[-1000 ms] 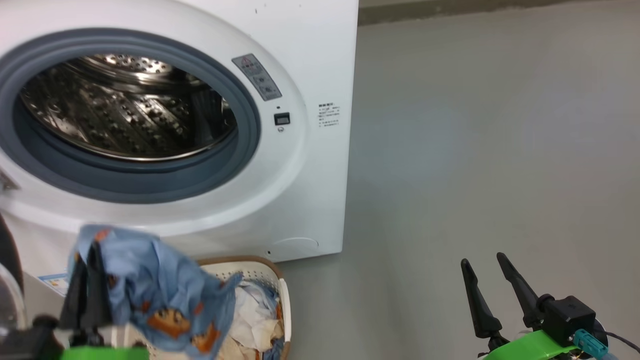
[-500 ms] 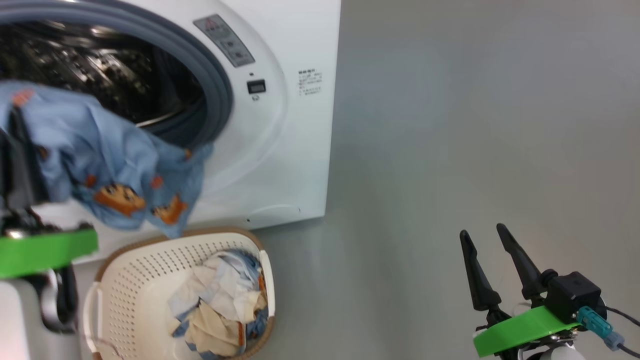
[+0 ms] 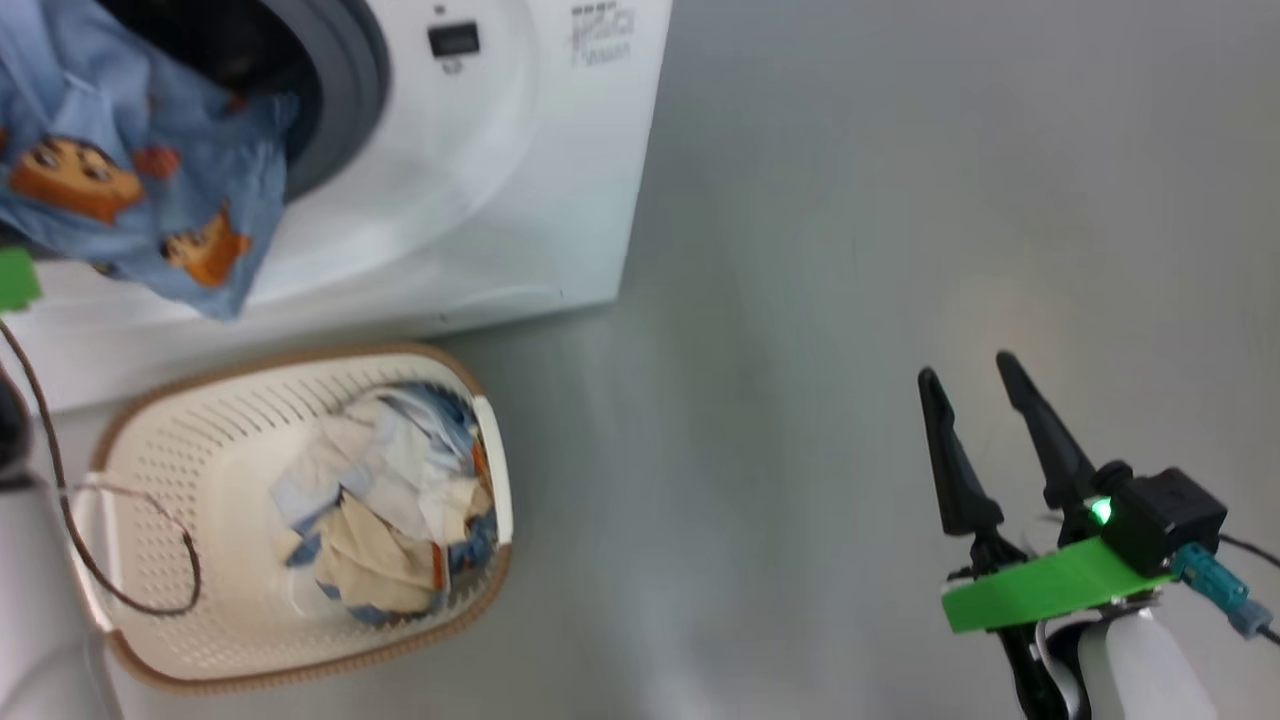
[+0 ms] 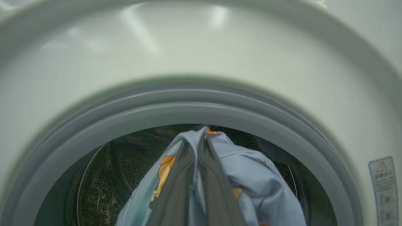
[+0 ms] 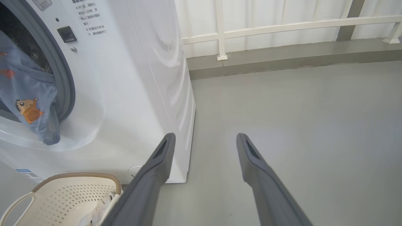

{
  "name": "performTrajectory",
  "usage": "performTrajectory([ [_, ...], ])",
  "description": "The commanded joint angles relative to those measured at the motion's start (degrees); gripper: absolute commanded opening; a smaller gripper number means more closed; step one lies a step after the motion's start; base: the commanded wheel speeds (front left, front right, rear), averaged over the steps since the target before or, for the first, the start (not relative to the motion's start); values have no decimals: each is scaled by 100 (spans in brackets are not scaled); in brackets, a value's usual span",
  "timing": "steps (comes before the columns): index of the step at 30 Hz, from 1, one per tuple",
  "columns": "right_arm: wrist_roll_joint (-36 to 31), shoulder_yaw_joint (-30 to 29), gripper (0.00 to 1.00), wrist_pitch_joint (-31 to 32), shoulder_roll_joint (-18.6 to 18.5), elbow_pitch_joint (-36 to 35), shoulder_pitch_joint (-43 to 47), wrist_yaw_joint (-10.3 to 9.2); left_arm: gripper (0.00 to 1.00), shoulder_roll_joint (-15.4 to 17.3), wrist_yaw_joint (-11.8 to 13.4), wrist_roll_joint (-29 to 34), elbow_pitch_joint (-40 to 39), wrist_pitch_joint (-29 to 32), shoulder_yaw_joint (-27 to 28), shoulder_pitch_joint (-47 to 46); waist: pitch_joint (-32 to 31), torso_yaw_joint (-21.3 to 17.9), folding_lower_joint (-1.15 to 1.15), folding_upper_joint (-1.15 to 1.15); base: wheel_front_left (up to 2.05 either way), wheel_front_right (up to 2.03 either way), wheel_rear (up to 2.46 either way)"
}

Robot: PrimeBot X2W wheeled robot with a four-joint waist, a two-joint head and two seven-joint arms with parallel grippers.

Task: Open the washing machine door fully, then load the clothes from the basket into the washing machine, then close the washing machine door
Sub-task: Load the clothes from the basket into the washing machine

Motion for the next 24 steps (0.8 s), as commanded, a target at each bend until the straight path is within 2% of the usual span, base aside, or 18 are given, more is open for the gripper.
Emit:
performTrajectory([
  [1, 92, 171, 100, -33, -17, -177, -110, 9, 0, 248, -15, 39, -47, -27, 175, -169, 756, -126, 0, 0, 0, 0, 0],
  [6, 150, 177, 100, -33, -17, -240, -274, 9, 0, 291, -17, 16, 286, -27, 260, -478, 1143, -153, 0, 0, 0, 0, 0],
  [12, 177, 170, 100, -33, -17, -232, -355, 9, 0, 428, -18, 8, 875, -27, 130, -636, 1308, -122, 0, 0, 0, 0, 0],
  [24, 264, 283, 100, -33, -17, -174, -436, 9, 0, 1144, -18, -299, 2422, -27, -618, -1786, 1592, -120, 0, 0, 0, 0, 0],
])
